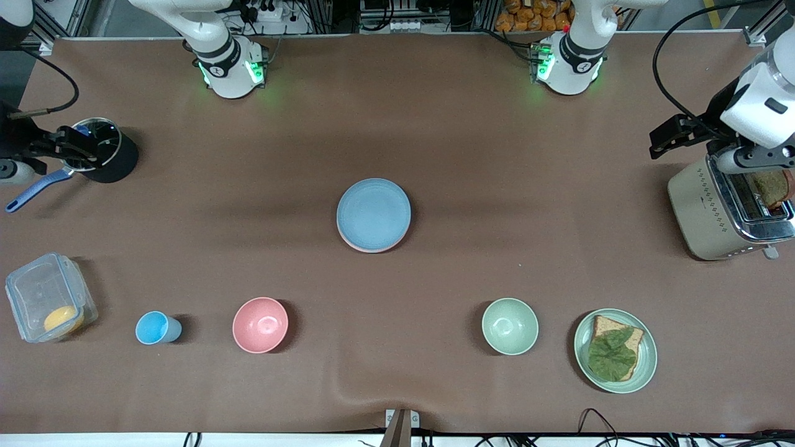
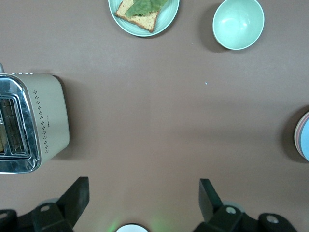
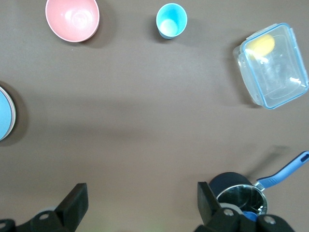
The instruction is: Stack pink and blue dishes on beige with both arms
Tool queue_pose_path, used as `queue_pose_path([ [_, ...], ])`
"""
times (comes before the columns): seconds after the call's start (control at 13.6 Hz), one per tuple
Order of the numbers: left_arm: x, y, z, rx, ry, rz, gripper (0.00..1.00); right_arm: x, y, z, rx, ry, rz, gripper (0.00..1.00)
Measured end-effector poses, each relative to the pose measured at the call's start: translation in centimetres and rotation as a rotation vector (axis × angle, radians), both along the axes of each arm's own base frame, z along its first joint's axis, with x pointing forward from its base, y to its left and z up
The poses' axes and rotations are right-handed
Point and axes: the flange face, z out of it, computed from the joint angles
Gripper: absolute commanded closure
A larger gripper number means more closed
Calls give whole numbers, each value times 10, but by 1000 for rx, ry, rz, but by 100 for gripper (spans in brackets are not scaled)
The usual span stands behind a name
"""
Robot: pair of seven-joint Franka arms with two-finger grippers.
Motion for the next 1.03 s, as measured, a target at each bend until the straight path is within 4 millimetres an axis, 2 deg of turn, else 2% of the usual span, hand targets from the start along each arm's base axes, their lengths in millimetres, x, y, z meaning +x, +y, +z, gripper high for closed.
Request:
queue_pose_path([
  [0.22,-5,1,8,-2,-12,1,0,0,0,3,-1,-2,0,0],
  [1.03,-18,1,2,-25,0,4,0,-2,-1,1,0,24,-11,0],
])
